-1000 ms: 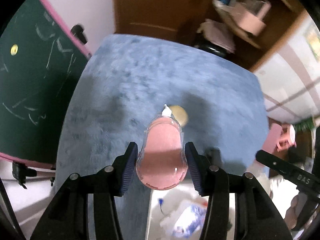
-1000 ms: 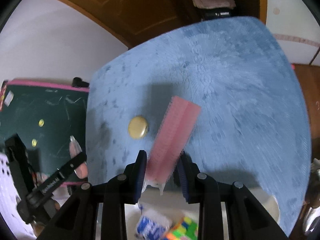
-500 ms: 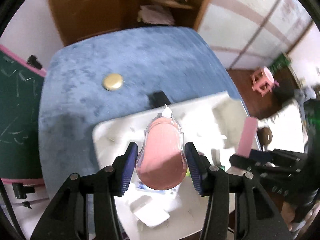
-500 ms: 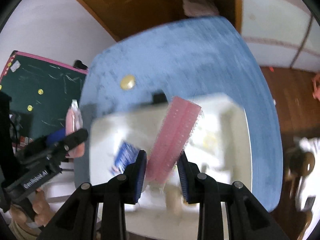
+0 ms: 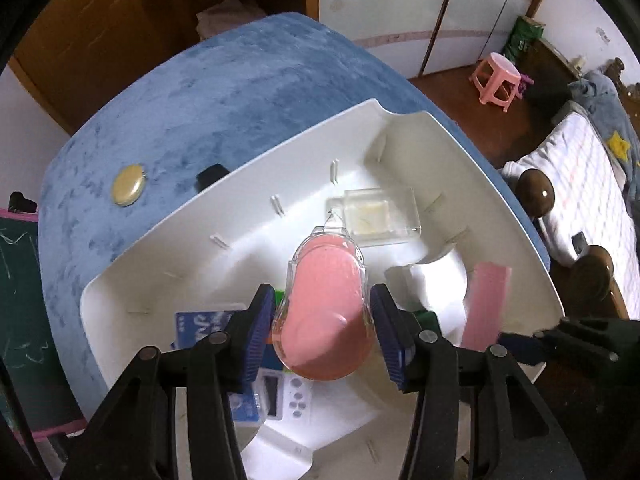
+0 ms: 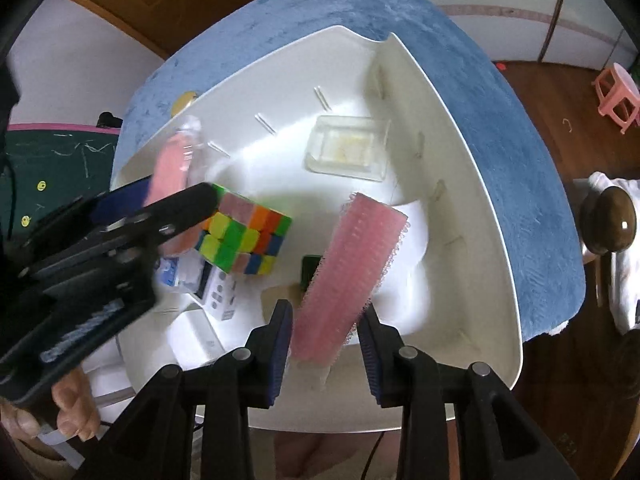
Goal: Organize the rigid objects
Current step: 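Open both tools to release the pink case and pink stick in the tray, then move both tools back toward the gold tin and black item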
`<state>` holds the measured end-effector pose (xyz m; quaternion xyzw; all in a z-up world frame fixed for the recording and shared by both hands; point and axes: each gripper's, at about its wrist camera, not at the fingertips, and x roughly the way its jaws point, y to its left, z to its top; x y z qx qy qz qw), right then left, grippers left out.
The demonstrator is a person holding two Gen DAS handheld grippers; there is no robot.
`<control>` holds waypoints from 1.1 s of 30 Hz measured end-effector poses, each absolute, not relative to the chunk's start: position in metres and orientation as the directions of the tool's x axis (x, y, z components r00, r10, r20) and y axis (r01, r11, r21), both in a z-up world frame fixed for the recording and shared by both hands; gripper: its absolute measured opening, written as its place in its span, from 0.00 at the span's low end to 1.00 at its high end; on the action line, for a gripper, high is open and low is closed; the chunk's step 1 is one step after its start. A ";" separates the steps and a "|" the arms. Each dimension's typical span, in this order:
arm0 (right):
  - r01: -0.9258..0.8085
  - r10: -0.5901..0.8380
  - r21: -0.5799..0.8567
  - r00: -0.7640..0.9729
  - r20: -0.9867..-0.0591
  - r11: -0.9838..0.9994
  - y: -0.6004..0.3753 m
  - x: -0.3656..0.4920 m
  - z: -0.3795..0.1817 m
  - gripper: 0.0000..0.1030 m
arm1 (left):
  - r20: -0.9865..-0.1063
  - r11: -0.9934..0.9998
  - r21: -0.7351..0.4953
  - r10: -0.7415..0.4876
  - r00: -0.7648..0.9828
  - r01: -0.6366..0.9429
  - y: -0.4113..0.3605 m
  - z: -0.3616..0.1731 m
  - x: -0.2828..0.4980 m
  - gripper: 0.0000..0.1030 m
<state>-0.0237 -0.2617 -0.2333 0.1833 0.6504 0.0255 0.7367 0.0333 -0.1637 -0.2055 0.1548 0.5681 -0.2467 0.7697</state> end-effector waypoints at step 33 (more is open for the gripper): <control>-0.096 0.291 0.276 0.238 -0.927 0.956 -0.231 0.052 -0.163 0.58 | -0.869 0.956 -0.048 -0.183 0.459 0.289 -0.058 -0.107 0.120 0.73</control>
